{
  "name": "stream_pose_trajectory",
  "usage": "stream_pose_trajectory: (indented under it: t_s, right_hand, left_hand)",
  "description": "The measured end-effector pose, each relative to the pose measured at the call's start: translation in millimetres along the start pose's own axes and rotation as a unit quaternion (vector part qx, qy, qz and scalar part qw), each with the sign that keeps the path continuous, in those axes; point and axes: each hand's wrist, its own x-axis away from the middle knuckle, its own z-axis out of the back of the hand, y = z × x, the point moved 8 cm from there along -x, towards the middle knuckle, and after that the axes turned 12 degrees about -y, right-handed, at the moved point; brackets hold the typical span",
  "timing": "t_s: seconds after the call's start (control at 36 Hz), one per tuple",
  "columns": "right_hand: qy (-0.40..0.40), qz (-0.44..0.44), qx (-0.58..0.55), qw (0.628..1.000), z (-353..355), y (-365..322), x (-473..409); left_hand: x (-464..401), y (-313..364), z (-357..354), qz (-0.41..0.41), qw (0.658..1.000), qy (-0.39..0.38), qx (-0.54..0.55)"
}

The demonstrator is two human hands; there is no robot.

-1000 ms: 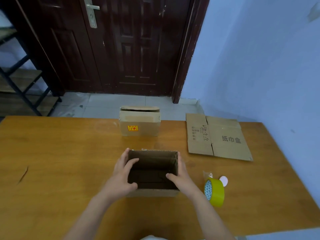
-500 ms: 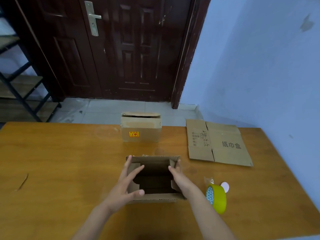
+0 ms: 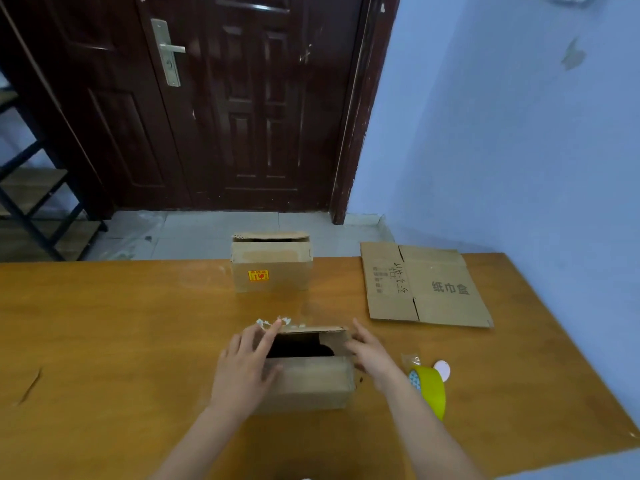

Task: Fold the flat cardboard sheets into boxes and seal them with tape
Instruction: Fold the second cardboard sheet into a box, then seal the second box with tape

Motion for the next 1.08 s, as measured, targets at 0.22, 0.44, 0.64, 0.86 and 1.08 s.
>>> stream_pose_trajectory:
  t_s: [0.22, 0.44, 0.64, 0.86, 1.08]
  right_hand:
    - [-0.004, 0.127, 0.348, 0.929, -26.7, -22.6, 8.8]
    - [-0.056, 0.121, 0.381, 0.915, -38.6, 0.9, 9.2]
    - [0.146, 0.125, 0.2, 0.961, 67.7, -1.6, 34.2]
    - [0.22, -0.17, 0.07, 0.958, 186.1, 93.7, 39.8]
    - [0.095, -0.252, -0.077, 0.96, 158.0, 136.6, 10.7]
  left_hand:
    - [-0.8, 3.5, -20.4, 0.005, 0.999, 0.02, -0.047]
    - [-18.5, 30.6, -38.2, -0.004, 0.999, -0.048, -0.009]
    - [-32.2, 45.4, -72.8, -0.031, 0.986, -0.155, -0.057]
    - [-29.3, 41.8, -77.1, -0.03, 0.989, -0.118, -0.081]
    - [-29.1, 43.0, -75.5, -0.022, 0.991, -0.104, -0.085]
